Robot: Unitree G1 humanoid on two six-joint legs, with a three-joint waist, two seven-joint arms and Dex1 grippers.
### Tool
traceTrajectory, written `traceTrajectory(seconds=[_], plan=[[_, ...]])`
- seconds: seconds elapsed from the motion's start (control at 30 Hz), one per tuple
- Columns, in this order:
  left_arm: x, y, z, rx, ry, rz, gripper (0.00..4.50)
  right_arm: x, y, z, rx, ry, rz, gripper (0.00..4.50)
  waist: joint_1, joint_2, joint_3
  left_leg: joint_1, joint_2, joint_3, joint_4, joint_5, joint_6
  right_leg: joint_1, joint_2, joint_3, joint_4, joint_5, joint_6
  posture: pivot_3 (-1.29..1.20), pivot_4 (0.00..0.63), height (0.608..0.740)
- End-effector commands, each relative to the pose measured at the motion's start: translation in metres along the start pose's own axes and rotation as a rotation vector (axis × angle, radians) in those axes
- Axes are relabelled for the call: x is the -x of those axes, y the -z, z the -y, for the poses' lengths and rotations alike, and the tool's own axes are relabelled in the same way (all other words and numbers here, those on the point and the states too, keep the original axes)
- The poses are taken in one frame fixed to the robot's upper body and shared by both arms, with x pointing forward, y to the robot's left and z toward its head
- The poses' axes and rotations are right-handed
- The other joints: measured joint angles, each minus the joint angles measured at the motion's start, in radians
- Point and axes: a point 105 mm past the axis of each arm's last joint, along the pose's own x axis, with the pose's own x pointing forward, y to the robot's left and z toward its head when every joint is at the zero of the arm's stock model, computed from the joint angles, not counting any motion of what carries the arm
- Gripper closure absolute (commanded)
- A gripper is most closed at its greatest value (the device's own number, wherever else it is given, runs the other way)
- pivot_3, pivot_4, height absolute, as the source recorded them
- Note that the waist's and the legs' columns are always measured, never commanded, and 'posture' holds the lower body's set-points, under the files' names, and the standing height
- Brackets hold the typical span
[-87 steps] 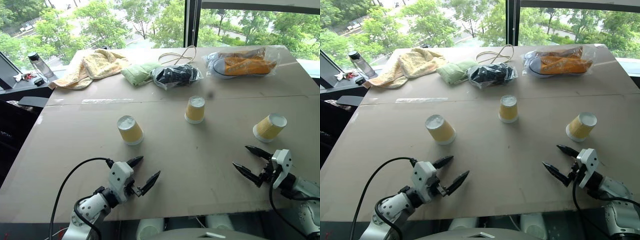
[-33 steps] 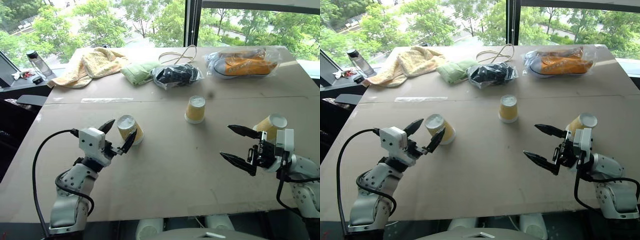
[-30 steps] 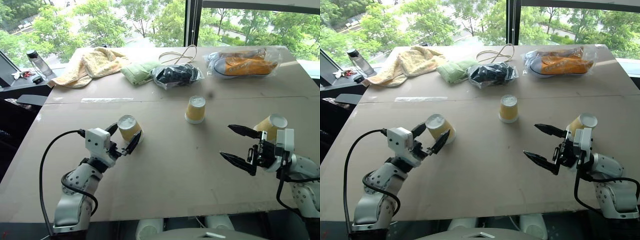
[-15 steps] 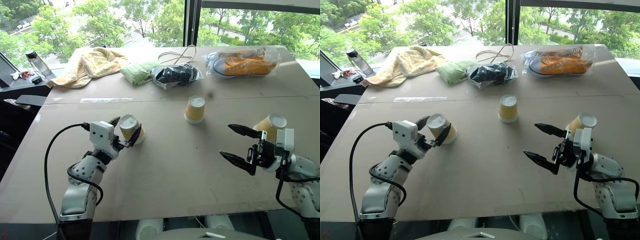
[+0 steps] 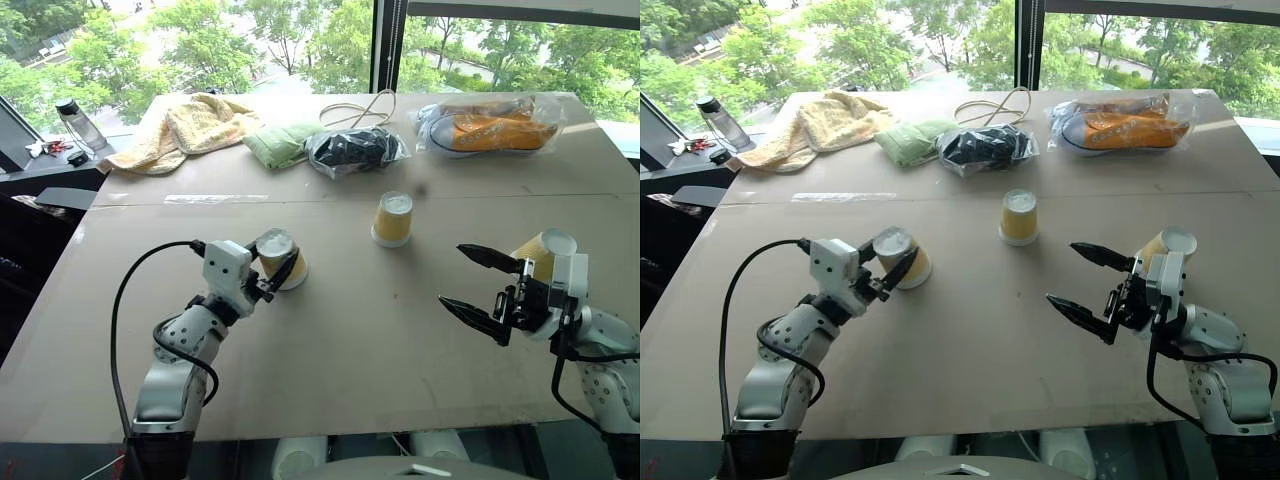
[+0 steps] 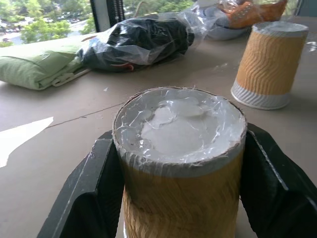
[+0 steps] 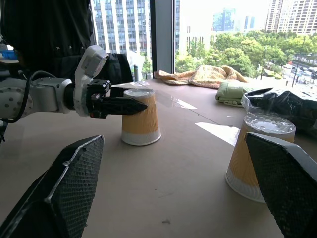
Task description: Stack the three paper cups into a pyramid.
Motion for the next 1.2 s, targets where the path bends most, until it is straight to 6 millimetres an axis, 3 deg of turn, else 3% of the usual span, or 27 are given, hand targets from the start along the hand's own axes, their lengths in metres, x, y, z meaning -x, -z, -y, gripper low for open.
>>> traceTrajectory(seconds=[0.03, 0.13, 0.23, 0.4, 0.63, 0.77, 0.8, 1.1, 1.2], plan=[[-0.016, -0.018, 0.011, -0.059, 0.139, 0.059, 2.02, 0.0, -0.009, -0.001, 0.037, -0.015, 0.021, 0.0, 0.004, 0.0, 0.0, 0.0, 0.0, 0.0, 0.0, 0.0, 0.0, 0.0, 0.0, 0.0, 0.0, 0.0, 0.0, 0.0, 0.15, 0.74], [-0.032, -0.02, 0.035, -0.055, 0.336, 0.074, 2.02, 0.001, -0.008, -0.001, 0.04, -0.01, 0.016, 0.0, 0.006, 0.0, 0.0, 0.0, 0.0, 0.001, 0.0, 0.0, 0.0, 0.0, 0.001, 0.001, 0.0, 0.0, 0.0, 0.0, 0.15, 0.74], [-0.035, -0.016, 0.06, -0.036, 0.519, 0.073, 2.02, 0.003, -0.009, -0.001, 0.047, -0.001, 0.012, 0.0, 0.008, 0.0, 0.0, 0.0, -0.001, 0.001, 0.0, 0.0, 0.0, 0.0, 0.002, 0.001, -0.001, 0.0, 0.0, 0.0, 0.15, 0.74], [-0.033, -0.001, 0.072, -0.064, 0.629, 0.024, 2.02, 0.005, -0.009, -0.001, 0.062, 0.017, -0.002, 0.0, 0.007, 0.0, 0.0, 0.0, 0.0, 0.001, 0.0, 0.0, 0.0, -0.001, 0.004, 0.001, -0.001, 0.0, 0.0, 0.0, 0.15, 0.74], [-0.032, 0.007, 0.074, -0.079, 0.665, 0.007, 2.02, 0.011, -0.007, -0.006, 0.047, 0.005, -0.047, 0.0, 0.008, 0.0, 0.0, 0.0, 0.0, 0.001, 0.001, 0.0, 0.0, 0.0, 0.004, 0.001, 0.0, 0.0, 0.0, 0.0, 0.15, 0.74], [-0.032, 0.004, 0.073, -0.098, 0.661, 0.044, 0.19, 0.016, -0.006, -0.008, 0.045, -0.016, -0.072, 0.0, 0.008, 0.0, 0.0, 0.0, 0.0, 0.001, 0.001, 0.0, 0.0, 0.0, 0.004, 0.002, 0.0, 0.0, 0.0, 0.0, 0.15, 0.74], [-0.032, 0.002, 0.073, -0.101, 0.658, 0.054, 0.03, 0.017, -0.007, -0.007, 0.045, -0.018, -0.074, 0.0, 0.007, 0.0, 0.0, 0.0, 0.0, 0.001, 0.001, 0.0, 0.0, 0.0, 0.004, 0.001, 0.0, 0.0, 0.0, 0.0, 0.15, 0.74], [-0.021, -0.027, 0.057, -0.088, 0.539, 0.179, 0.03, 0.015, -0.01, -0.004, 0.039, -0.015, -0.063, 0.0, 0.008, 0.0, 0.0, 0.0, 0.001, 0.0, 0.001, 0.0, 0.0, 0.0, 0.004, 0.001, 0.0, 0.0, 0.0, 0.0, 0.15, 0.74], [-0.005, -0.06, 0.047, -0.05, 0.505, 0.229, 0.03, 0.004, -0.01, 0.011, 0.078, 0.084, -0.031, 0.0, 0.003, -0.001, 0.001, 0.0, 0.002, 0.0, 0.001, 0.0, 0.0, 0.0, 0.004, 0.002, 0.0, 0.0, 0.0, 0.0, 0.15, 0.74]])
